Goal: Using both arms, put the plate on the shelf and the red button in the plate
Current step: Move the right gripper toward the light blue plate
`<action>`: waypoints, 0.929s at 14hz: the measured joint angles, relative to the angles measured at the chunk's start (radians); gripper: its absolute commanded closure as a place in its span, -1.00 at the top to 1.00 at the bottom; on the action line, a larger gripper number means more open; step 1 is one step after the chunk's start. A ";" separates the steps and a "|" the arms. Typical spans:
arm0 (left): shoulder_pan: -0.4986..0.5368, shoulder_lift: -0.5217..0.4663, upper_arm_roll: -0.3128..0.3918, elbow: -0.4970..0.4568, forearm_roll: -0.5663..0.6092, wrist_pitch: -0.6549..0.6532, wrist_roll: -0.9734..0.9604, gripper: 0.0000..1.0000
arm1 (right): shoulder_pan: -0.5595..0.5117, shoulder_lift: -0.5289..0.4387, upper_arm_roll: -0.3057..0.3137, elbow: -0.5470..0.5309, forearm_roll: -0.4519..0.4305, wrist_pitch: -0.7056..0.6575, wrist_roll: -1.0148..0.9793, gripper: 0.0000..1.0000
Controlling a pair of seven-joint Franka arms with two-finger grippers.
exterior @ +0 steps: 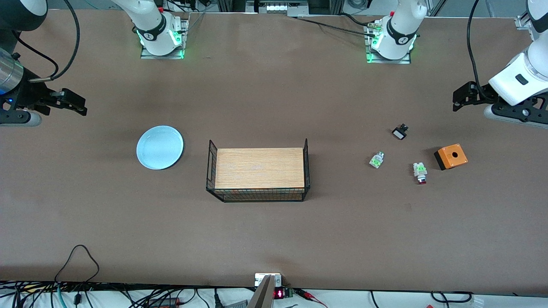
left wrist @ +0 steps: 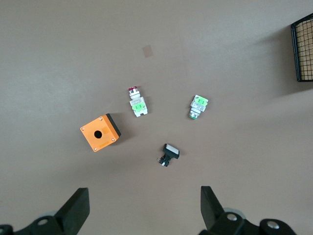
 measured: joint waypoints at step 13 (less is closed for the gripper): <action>0.001 0.000 0.003 0.000 0.000 -0.007 0.000 1.00 | 0.004 0.096 0.001 -0.005 0.003 0.019 0.000 1.00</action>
